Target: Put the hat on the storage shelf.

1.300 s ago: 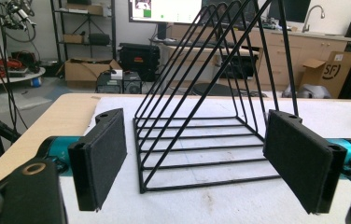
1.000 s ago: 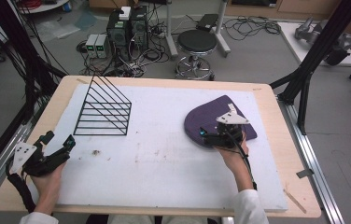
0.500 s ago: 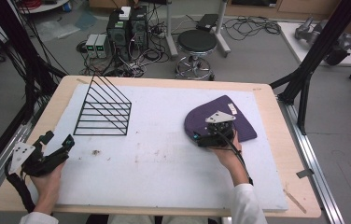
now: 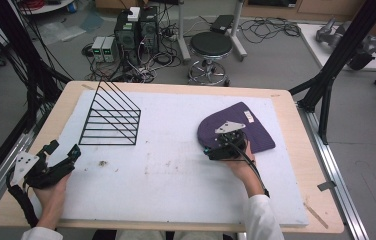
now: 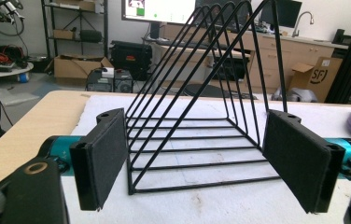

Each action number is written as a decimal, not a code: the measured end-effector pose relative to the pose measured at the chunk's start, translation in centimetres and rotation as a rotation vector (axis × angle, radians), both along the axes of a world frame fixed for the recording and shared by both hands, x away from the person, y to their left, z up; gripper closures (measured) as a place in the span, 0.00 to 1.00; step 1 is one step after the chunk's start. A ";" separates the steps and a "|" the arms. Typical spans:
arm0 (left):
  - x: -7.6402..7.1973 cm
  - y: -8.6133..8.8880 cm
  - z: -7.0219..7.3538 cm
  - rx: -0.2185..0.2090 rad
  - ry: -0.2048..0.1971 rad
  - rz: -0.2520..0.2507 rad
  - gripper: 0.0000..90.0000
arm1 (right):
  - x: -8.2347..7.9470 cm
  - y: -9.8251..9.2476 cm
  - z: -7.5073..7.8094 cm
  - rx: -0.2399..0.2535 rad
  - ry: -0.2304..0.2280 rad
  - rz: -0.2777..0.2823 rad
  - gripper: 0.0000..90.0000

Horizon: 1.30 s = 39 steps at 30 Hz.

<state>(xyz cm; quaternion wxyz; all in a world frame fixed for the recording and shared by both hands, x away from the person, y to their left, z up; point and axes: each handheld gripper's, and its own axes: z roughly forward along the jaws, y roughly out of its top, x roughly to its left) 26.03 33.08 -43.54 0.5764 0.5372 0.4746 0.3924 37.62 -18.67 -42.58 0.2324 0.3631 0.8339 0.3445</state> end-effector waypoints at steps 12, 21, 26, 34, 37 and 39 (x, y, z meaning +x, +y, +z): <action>0.0 -0.1 0.0 0.000 -0.006 0.000 0.25 | 0.4 0.3 -0.8 -0.049 0.025 0.009 0.12; -0.2 -0.2 0.2 0.000 -0.012 -0.002 0.26 | 0.8 -0.2 -1.5 -0.135 0.025 -0.015 0.12; -0.1 -0.2 0.1 0.000 -0.005 -0.003 0.26 | 1.1 -0.5 -1.6 -0.101 0.045 -0.005 0.15; -0.1 -0.3 0.1 -0.003 -0.011 -0.015 0.26 | 1.3 -1.1 -1.7 -0.044 0.086 0.019 0.22; -0.1 -0.3 0.2 -0.008 -0.019 -0.022 0.26 | 1.3 -1.2 -1.7 -0.039 0.083 0.029 0.24; -0.1 -0.3 0.2 -0.007 -0.020 -0.022 0.26 | 1.3 -1.2 -1.7 -0.030 0.092 0.025 0.26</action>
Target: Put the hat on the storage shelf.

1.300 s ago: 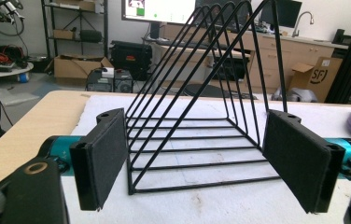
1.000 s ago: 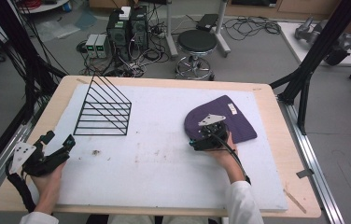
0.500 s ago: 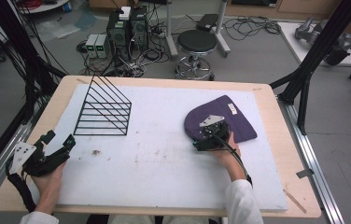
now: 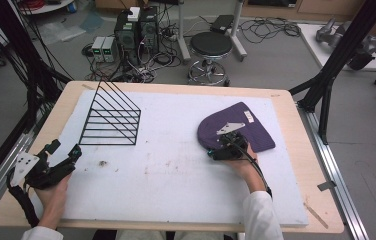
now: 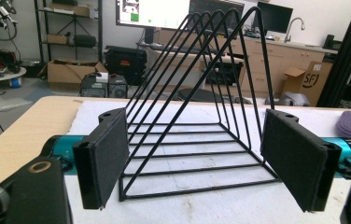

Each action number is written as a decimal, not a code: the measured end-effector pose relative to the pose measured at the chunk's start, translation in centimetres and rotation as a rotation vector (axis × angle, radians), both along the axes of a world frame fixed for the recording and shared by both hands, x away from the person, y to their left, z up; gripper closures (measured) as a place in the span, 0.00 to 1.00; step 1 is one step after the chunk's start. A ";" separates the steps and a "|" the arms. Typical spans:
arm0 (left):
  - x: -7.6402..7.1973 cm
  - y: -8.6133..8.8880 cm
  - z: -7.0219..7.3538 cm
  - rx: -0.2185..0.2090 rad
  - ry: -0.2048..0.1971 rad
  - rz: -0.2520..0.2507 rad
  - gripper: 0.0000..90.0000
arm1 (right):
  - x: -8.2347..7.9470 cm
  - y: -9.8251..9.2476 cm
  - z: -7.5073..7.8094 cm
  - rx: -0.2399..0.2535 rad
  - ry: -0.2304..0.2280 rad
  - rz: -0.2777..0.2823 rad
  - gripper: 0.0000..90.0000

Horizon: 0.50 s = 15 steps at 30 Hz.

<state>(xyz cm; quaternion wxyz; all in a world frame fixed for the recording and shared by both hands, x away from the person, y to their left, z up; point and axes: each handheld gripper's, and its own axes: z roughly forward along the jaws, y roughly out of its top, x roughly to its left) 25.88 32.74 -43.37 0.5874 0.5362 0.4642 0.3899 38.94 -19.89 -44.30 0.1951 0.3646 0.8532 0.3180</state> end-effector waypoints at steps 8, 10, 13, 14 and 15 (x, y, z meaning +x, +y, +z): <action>0.0 0.0 0.0 -0.003 0.001 -0.006 0.26 | 0.0 0.0 0.3 0.001 0.004 -0.047 0.46; 0.0 0.0 0.0 -0.002 0.003 -0.006 0.26 | 0.0 0.0 0.3 -0.002 0.004 -0.052 0.49; 0.0 0.0 0.0 0.000 0.005 -0.007 0.26 | 0.0 0.0 0.4 -0.008 -0.002 -0.065 0.58; 0.0 0.0 0.0 -0.001 0.004 -0.009 0.26 | 0.0 0.1 0.4 -0.011 -0.005 -0.071 0.62; 0.0 -0.1 0.0 -0.002 0.003 -0.009 0.27 | -0.1 0.2 0.4 -0.025 -0.010 -0.082 0.67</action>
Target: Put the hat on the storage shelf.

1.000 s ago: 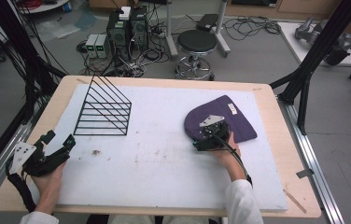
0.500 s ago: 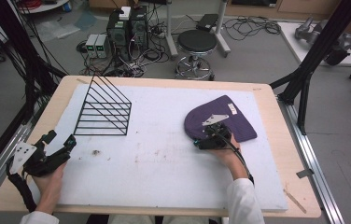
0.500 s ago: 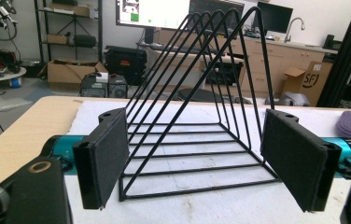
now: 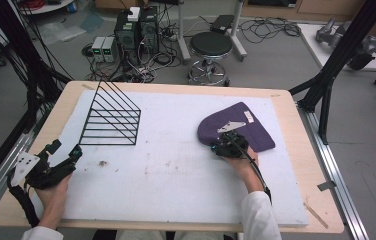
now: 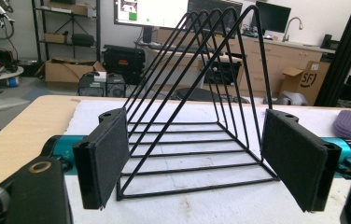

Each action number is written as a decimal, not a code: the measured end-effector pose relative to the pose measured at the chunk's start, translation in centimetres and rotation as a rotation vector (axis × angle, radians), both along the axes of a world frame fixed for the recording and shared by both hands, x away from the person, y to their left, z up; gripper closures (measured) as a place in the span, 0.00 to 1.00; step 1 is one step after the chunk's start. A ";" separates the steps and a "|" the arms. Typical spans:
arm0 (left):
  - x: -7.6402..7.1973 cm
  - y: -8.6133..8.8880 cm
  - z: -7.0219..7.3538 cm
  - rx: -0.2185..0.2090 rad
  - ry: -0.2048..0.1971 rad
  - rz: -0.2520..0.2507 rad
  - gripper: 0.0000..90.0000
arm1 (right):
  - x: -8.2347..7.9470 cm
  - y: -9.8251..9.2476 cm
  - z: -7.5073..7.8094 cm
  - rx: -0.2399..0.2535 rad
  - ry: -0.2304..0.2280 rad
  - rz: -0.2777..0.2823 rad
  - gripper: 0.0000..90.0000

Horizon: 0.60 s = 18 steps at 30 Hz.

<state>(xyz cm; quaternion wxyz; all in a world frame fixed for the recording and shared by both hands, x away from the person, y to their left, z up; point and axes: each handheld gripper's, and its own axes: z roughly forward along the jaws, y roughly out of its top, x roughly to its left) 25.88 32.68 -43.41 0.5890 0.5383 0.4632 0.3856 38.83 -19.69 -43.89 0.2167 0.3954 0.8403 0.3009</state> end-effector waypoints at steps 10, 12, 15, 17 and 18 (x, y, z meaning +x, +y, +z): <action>0.0 0.0 0.0 0.000 -0.002 -0.003 0.28 | -0.3 0.5 0.2 -0.054 -0.040 -0.034 0.81; 0.0 0.0 0.0 0.001 0.000 -0.002 0.28 | -0.4 0.5 0.3 -0.063 -0.056 -0.031 0.82; 0.0 -0.1 -0.1 0.005 0.001 -0.001 0.28 | -0.6 0.5 0.5 -0.060 -0.077 -0.040 0.82; 0.0 -0.1 -0.1 0.005 -0.001 -0.002 0.28 | -0.8 0.5 0.8 -0.061 -0.100 -0.048 0.82; 0.0 -0.1 -0.1 0.004 -0.001 -0.002 0.28 | -0.9 0.4 1.1 -0.058 -0.120 -0.055 0.82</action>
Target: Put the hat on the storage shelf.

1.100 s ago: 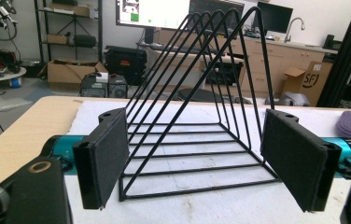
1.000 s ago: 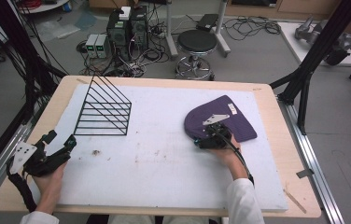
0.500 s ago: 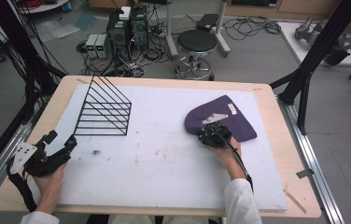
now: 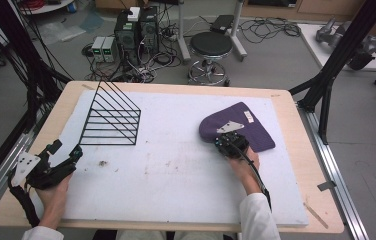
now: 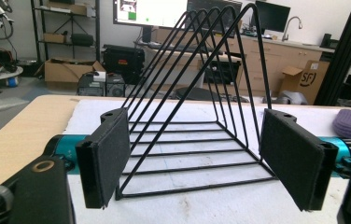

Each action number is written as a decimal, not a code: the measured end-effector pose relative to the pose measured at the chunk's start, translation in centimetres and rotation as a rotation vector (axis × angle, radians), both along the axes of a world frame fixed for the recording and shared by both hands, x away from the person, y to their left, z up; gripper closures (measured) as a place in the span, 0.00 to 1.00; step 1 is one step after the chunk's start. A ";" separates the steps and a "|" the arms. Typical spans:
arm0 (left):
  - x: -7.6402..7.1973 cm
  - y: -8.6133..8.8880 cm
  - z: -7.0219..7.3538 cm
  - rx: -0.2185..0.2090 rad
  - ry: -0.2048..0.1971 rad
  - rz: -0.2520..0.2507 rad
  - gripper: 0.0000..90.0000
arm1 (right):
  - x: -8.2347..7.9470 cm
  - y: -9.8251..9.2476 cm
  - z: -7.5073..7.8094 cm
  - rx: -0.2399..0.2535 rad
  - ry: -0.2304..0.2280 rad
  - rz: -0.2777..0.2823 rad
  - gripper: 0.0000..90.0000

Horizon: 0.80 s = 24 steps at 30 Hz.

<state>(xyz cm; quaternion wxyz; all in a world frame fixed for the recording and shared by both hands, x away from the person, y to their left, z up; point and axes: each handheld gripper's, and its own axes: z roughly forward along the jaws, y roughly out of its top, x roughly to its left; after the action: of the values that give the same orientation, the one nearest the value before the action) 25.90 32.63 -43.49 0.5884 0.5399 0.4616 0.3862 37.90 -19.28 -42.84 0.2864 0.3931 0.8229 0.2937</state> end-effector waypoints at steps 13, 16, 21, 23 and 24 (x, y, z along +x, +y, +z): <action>0.1 -0.5 -0.1 0.019 0.008 -0.014 0.28 | -2.1 -1.7 4.0 0.155 -0.322 -0.197 0.82; 0.2 -0.5 -0.2 0.014 0.011 -0.016 0.28 | -2.4 -1.9 4.4 0.174 -0.358 -0.202 0.82; 0.2 -0.7 -0.2 0.016 0.013 -0.025 0.28 | -3.5 -2.3 5.6 0.221 -0.466 -0.232 0.82; 0.2 -0.7 -0.2 0.021 0.015 -0.026 0.28 | -4.0 -2.3 5.9 0.229 -0.503 -0.247 0.82; 0.2 -0.7 -0.2 0.020 0.016 -0.027 0.28 | -4.2 -2.3 6.2 0.220 -0.532 -0.254 0.82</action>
<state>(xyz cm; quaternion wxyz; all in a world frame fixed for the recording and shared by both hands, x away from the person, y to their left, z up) 26.11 31.91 -43.71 0.5845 0.5552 0.4549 0.3784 33.67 -21.63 -36.63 0.4818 0.4307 0.6266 0.4355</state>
